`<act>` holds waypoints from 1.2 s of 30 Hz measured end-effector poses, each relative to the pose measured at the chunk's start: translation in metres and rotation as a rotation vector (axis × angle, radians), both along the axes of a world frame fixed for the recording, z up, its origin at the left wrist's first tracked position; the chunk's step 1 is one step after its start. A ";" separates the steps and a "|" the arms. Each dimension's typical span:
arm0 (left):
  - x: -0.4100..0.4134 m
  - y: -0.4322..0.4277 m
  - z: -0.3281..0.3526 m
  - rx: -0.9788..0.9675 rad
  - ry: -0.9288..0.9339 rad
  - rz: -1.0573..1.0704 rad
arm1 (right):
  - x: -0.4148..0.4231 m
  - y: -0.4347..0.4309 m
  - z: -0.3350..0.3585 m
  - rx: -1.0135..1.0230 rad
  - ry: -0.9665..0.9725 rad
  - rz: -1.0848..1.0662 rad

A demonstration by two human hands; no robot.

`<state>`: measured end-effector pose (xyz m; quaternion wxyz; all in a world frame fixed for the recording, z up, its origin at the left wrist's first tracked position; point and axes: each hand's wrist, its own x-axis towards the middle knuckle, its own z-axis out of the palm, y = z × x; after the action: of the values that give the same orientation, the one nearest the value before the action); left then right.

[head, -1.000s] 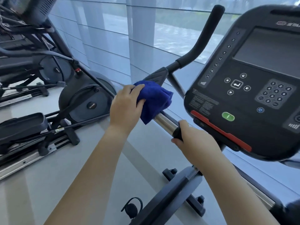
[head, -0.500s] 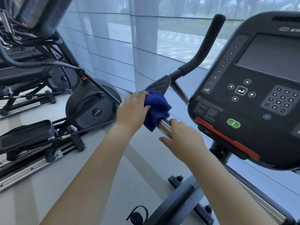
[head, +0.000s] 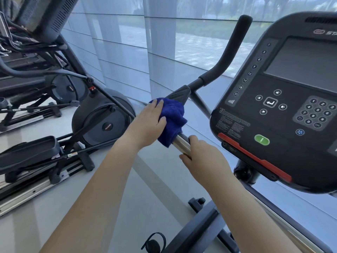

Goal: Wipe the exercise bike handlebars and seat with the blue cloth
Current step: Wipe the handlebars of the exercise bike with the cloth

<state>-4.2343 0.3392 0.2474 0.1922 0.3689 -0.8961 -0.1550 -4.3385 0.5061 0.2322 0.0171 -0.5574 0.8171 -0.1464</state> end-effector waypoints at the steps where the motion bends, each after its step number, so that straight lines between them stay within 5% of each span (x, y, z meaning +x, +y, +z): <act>1: -0.001 -0.001 0.002 0.087 0.031 0.016 | 0.000 0.000 0.000 0.000 0.003 -0.001; 4: -0.007 0.001 0.013 0.162 0.036 0.098 | 0.001 0.000 0.001 0.007 0.014 0.000; 8: -0.024 0.012 0.004 -0.084 -0.127 0.198 | 0.001 0.001 0.002 0.036 0.037 0.001; 14: -0.040 0.002 -0.010 -0.141 0.007 0.291 | 0.003 0.001 0.001 0.085 0.075 -0.021; 26: -0.078 -0.025 0.004 -0.354 -0.114 0.338 | 0.007 -0.002 0.004 0.137 0.049 -0.060; 36: -0.114 -0.059 0.025 -0.327 -0.040 0.298 | 0.006 -0.006 0.004 0.168 0.034 -0.077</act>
<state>-4.3485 0.2806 0.2719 0.2525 0.4641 -0.8485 0.0298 -4.3326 0.5003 0.2362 0.0442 -0.5244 0.8476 -0.0683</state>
